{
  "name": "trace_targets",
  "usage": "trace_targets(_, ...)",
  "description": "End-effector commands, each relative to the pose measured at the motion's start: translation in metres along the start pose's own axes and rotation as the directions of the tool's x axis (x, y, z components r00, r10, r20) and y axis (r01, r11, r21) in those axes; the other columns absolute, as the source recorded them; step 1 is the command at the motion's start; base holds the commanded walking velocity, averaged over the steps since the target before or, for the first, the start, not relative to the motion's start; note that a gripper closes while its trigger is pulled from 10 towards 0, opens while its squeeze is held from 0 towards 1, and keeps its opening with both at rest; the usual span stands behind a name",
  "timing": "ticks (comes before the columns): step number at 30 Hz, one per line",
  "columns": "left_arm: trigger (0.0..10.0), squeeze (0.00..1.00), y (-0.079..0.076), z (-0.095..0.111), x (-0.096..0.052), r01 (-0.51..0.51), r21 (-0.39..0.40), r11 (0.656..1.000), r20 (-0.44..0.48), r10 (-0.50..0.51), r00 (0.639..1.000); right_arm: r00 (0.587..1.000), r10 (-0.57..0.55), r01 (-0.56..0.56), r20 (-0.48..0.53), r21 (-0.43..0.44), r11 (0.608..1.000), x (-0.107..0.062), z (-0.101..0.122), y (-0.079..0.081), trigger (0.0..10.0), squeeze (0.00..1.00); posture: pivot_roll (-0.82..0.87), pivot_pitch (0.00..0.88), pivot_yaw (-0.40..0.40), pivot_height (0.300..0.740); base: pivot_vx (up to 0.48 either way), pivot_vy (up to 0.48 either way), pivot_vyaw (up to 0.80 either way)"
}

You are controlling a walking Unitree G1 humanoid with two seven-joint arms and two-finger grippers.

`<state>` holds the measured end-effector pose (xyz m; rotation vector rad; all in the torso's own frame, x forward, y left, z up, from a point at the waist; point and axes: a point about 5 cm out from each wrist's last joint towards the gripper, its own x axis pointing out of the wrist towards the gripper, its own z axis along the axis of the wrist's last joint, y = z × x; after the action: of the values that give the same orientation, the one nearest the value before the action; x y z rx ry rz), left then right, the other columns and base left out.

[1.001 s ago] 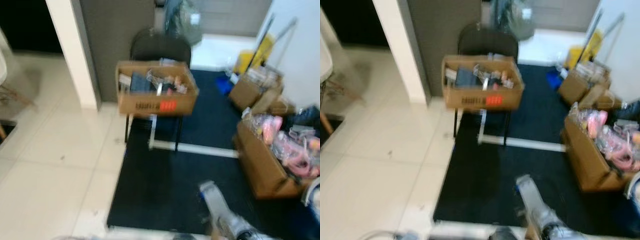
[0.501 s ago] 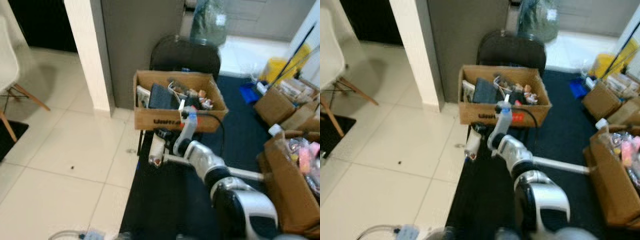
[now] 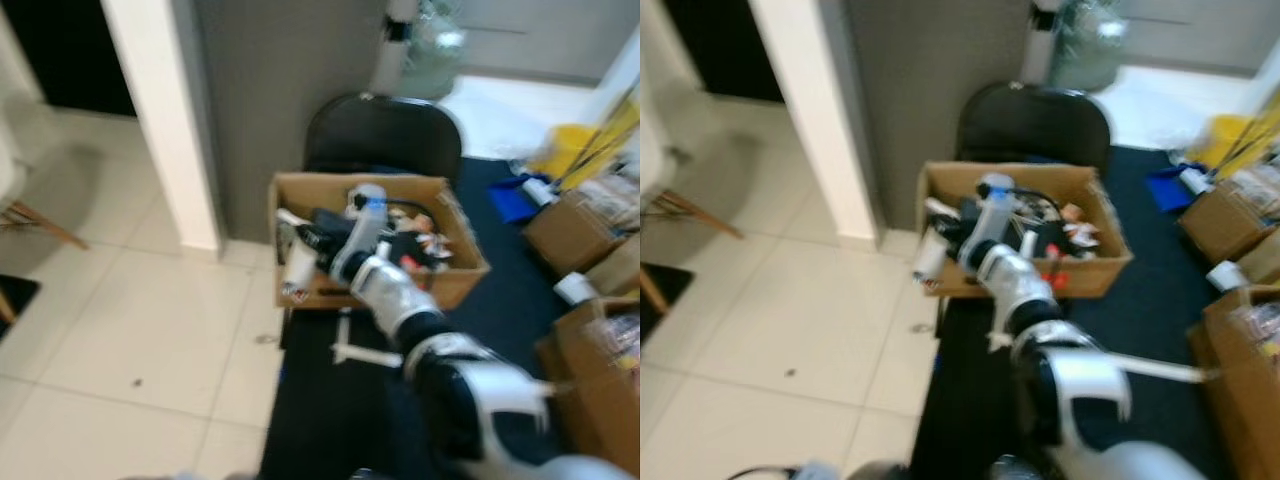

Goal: Picking trash to rubbish bin

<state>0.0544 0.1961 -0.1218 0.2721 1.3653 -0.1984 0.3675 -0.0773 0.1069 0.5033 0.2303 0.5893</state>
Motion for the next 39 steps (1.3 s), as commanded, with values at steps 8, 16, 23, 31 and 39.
trace_targets(8,10.0,0.0,-0.016,0.016,0.002,0.045,0.011,0.999,0.055,-0.046,0.997,0.998,-0.057,0.056,-0.023,-0.047,0.997,-0.004,-0.004,-0.008,10.0,0.0,0.07,0.038,-0.011,0.74,0.475,0.0,-0.8)
trace_targets(16,10.0,0.0,-0.02,0.027,0.003,0.031,0.004,1.0,0.081,-0.031,0.996,0.997,-0.081,0.081,-0.008,-0.076,0.994,-0.004,-0.001,-0.009,10.0,0.0,0.07,0.032,-0.015,0.74,0.412,0.0,-0.2)
trace_targets(23,10.0,0.0,-0.025,0.035,0.004,0.038,0.009,0.999,0.089,-0.038,0.995,0.994,-0.113,0.113,0.011,-0.108,0.988,-0.005,0.002,-0.011,10.0,1.0,0.07,0.028,-0.017,0.74,0.0,0.0,0.0)
trace_targets(31,10.0,0.0,-0.038,0.039,0.004,0.054,0.007,0.999,0.093,-0.054,0.994,0.99,-0.138,0.135,-0.01,-0.151,0.979,-0.009,0.0,-0.017,10.0,1.0,0.07,0.032,-0.016,0.74,0.0,0.0,0.0)
trace_targets(39,10.0,0.0,-0.048,0.039,0.004,0.068,0.008,0.998,0.098,-0.068,0.993,0.998,-0.053,0.048,-0.044,-0.11,0.993,-0.01,-0.003,-0.015,10.0,1.0,0.07,0.034,-0.014,0.74,0.0,0.0,0.0)
